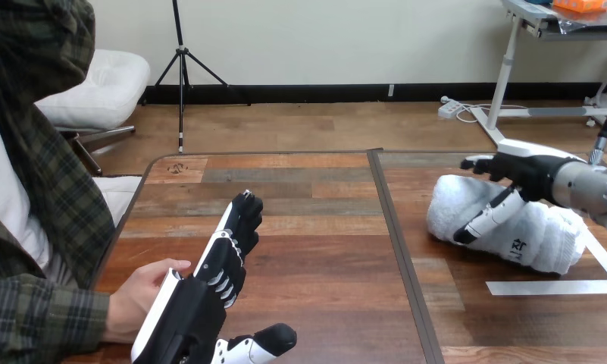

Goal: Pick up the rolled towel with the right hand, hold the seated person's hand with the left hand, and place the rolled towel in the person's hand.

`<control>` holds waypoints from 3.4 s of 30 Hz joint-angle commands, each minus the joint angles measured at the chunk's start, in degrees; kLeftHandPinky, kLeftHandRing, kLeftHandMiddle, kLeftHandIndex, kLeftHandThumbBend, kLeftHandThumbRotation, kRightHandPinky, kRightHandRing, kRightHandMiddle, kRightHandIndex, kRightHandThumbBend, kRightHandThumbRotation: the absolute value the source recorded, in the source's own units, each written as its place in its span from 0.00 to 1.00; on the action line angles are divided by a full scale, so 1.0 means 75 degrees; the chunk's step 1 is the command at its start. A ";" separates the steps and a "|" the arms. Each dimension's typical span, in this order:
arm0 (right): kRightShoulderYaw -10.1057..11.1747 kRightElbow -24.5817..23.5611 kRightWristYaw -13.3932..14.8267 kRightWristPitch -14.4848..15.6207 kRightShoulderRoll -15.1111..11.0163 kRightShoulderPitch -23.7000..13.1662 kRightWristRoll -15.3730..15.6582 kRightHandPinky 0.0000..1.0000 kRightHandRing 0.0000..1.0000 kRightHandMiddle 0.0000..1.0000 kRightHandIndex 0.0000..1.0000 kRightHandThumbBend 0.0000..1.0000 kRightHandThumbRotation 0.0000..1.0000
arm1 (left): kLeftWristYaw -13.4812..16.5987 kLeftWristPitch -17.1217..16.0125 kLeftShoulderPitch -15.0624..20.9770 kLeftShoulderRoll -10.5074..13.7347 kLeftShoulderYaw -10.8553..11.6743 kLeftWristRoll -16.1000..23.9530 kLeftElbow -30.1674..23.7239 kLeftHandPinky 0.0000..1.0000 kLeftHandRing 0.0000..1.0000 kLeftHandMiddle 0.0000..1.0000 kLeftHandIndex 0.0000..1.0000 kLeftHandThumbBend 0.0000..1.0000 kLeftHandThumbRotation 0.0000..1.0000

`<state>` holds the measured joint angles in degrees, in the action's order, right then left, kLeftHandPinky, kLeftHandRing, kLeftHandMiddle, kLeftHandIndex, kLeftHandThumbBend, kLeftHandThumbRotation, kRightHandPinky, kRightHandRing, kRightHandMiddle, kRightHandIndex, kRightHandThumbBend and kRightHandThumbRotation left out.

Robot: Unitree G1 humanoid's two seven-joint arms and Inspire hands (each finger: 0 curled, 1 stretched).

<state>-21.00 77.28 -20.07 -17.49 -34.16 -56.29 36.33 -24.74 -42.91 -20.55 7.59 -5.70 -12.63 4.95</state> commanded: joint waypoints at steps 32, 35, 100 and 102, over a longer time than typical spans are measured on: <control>-0.0538 0.0269 0.1261 0.0176 0.0511 0.0709 0.0468 0.78 0.81 0.84 0.86 1.00 0.48 | -0.0236 -0.0296 -0.0137 0.0397 0.0227 -0.0446 -0.0846 0.96 0.98 1.00 1.00 1.00 0.51; -0.0469 0.0265 0.1277 0.0143 0.0560 0.0755 0.0373 0.74 0.77 0.80 0.82 1.00 0.45 | -0.0257 -0.0254 -0.0160 0.0420 0.0235 -0.0476 -0.0911 0.96 0.98 1.00 1.00 1.00 0.51; 0.1027 -0.0413 0.0186 -0.3268 0.0755 0.1415 -0.2150 0.16 0.21 0.27 0.32 0.77 0.00 | -0.0191 0.0302 -0.0193 0.0356 0.0202 -0.0205 -0.1473 0.98 0.99 1.00 1.00 1.00 0.51; 0.1152 -0.0428 0.0095 -0.3410 0.0761 0.1456 -0.2318 0.16 0.21 0.27 0.31 0.76 0.00 | -0.0195 0.0333 -0.0198 0.0363 0.0198 -0.0222 -0.1492 0.98 0.99 1.00 1.00 1.00 0.51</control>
<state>-15.99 77.45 -18.45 -39.66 -29.00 -43.74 22.77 -26.56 -40.49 -23.86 10.33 -3.99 -14.58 -2.98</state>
